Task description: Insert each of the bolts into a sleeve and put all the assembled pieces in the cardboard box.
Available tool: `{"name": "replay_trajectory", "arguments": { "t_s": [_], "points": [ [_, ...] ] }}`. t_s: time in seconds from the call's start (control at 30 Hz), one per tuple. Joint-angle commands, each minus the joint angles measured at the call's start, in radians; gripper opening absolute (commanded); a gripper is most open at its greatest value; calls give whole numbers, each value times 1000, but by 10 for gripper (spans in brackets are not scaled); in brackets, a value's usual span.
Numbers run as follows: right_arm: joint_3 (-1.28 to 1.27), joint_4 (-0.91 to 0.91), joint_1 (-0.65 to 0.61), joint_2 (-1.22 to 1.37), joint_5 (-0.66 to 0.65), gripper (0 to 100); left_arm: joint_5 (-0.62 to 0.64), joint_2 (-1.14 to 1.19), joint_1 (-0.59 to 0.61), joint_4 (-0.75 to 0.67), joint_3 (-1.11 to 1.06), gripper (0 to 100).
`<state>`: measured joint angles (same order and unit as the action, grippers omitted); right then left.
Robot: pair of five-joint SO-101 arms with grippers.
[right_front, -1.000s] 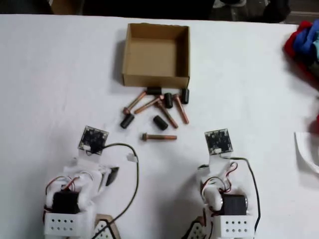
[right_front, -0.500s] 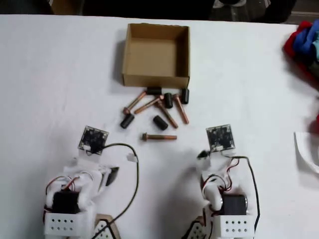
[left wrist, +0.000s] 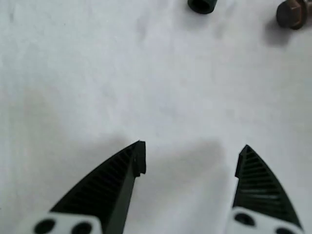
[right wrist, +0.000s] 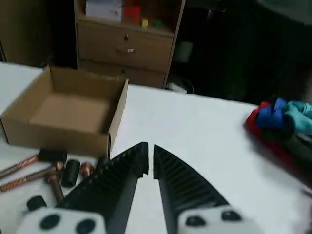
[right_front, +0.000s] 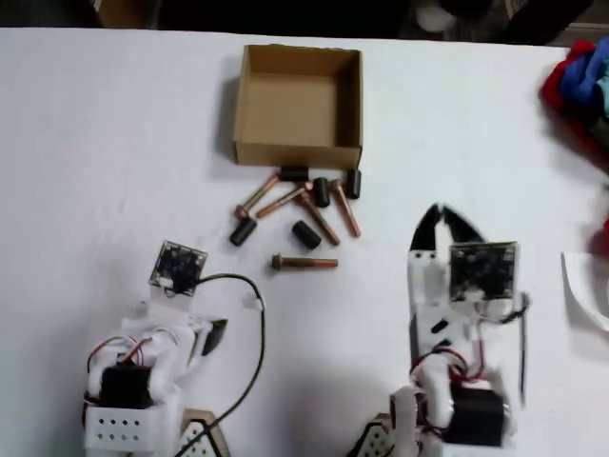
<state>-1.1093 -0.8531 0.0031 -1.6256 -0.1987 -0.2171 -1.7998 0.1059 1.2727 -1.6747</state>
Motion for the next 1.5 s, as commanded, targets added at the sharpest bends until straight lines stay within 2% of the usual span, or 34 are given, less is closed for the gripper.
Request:
{"name": "replay_trajectory", "arguments": {
  "t_s": [0.0,0.17,0.3,0.4,0.5,0.7,0.97,1.47],
  "points": [
    [436,-82,-5,357,-2,21,-5,-8,-8,3,-19,309],
    [1039,-467,-42,998,54,21,-5,-8,-8,3,-19,309],
    [1392,-762,-110,1458,101,29,-5,-8,-8,3,-19,309],
    [1606,-883,-157,1768,104,128,-5,-8,-8,3,-19,309],
    [1788,-909,-180,1980,100,221,-5,-8,-8,3,-19,309],
    [1947,-909,-214,2176,109,178,-5,-8,-8,5,-19,309],
    [1958,-854,-226,2365,110,253,-5,-8,-8,5,-19,309],
    [1946,-700,-214,2422,110,257,-9,-8,-9,5,-19,310]
  ]
}}
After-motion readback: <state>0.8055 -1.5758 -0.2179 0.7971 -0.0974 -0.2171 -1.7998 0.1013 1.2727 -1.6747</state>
